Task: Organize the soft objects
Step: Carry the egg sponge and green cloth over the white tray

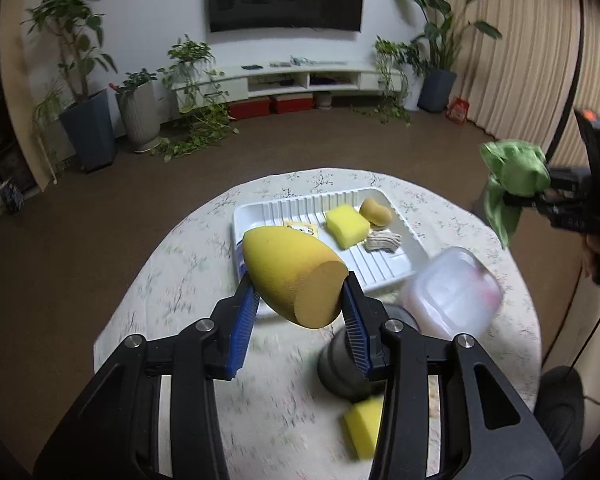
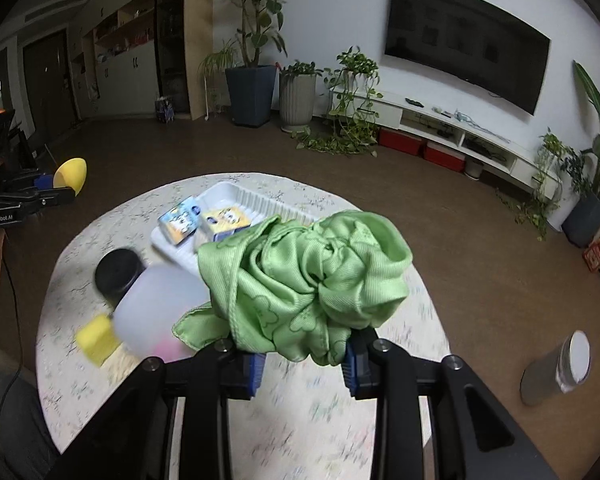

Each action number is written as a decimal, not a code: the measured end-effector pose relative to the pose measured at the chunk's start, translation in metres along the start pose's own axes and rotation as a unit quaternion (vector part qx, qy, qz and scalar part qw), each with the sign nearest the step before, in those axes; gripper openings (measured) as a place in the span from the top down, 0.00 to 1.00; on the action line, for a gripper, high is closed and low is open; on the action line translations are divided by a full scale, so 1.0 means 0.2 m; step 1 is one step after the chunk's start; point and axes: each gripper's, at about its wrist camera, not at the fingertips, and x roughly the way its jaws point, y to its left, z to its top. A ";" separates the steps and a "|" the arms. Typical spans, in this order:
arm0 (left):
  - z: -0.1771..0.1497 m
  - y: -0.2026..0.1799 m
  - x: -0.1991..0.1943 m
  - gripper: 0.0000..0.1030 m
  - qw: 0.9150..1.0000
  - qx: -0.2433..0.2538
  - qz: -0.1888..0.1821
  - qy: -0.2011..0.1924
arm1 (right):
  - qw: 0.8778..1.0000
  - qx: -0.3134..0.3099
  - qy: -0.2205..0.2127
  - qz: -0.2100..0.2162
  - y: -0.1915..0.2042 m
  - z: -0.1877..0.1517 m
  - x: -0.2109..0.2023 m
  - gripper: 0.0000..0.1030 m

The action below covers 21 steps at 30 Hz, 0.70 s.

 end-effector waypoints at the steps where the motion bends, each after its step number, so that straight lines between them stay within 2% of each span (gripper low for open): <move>1: 0.02 0.00 0.05 0.62 1.000 0.005 0.000 0.005 | 1.000 -0.006 0.007 0.001 -0.01 0.06 0.06 0.68; 11: 0.21 0.01 0.55 0.62 0.998 0.034 -0.023 0.049 | 0.996 -0.052 0.060 0.038 0.06 0.29 0.56 0.68; 18: 0.20 0.03 0.81 0.62 0.995 0.049 -0.032 0.085 | 0.991 -0.077 0.086 0.064 0.15 0.34 0.85 0.68; 21: 0.18 0.02 0.88 0.62 0.993 0.058 -0.041 0.090 | 0.988 -0.089 0.090 0.092 0.18 0.34 0.92 0.67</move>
